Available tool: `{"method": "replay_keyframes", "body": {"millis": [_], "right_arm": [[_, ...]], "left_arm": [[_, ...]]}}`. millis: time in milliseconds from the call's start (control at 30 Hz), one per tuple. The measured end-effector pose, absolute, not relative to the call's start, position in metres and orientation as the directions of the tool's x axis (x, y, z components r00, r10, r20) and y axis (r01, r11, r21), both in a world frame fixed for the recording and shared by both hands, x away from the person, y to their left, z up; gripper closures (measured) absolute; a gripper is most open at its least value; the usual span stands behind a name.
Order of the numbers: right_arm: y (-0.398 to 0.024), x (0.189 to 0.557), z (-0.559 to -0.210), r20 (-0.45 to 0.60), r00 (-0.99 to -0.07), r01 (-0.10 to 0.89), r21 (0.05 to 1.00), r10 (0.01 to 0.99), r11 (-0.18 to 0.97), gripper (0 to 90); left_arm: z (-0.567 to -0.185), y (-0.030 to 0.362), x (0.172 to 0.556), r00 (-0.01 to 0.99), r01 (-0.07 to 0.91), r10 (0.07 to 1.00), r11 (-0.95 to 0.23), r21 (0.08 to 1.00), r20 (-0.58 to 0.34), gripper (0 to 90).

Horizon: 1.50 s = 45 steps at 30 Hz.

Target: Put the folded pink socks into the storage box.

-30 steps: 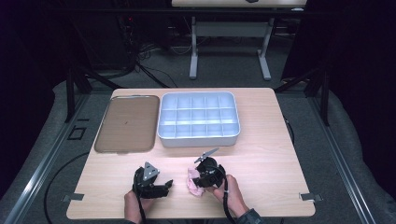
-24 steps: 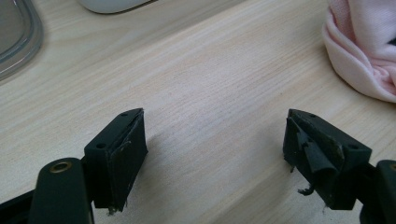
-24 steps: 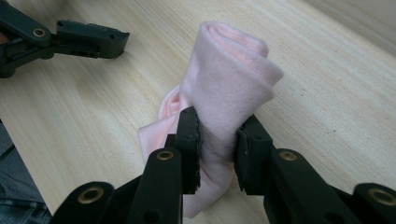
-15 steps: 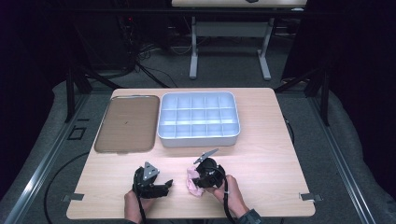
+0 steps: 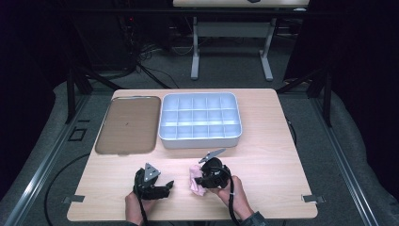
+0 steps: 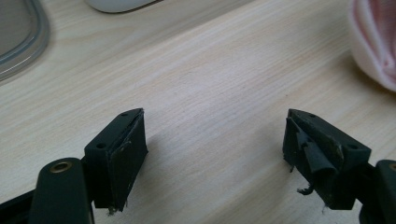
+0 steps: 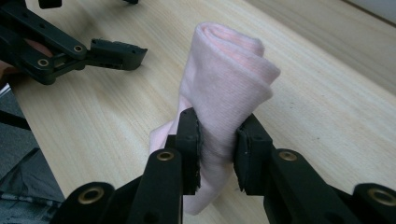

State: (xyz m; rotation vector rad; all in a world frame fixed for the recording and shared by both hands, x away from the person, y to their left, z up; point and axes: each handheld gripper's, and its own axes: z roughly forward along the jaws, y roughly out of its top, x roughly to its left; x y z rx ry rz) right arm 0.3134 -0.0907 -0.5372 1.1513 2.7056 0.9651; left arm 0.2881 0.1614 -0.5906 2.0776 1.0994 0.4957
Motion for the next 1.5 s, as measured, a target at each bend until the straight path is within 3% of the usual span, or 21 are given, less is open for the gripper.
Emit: {"method": "replay_keyframes", "body": {"millis": [433, 900, 1033, 1500], "right_arm": [[-0.110, 0.314, -0.523, 0.180, -0.702, 0.640, 0.585, 0.689, 0.498, 73.4], [-0.137, 0.318, -0.504, 0.166, -0.662, 0.647, 0.619, 0.730, 0.446, 73.4], [-0.145, 0.320, -0.499, 0.161, -0.650, 0.646, 0.632, 0.743, 0.428, 73.4], [-0.170, 0.332, -0.474, 0.154, -0.604, 0.644, 0.672, 0.782, 0.366, 73.4]], "left_arm": [[-0.591, 0.161, 0.288, 0.554, 0.554, 0.833, -0.374, 0.744, 0.006, 19.7], [-0.592, 0.159, 0.290, 0.554, 0.570, 0.832, -0.382, 0.727, 0.003, 7.9], [-0.592, 0.159, 0.292, 0.558, 0.580, 0.830, -0.394, 0.713, 0.005, 0.4], [-0.592, 0.158, 0.292, 0.574, 0.572, 0.819, -0.407, 0.712, 0.006, 0.0]]}}
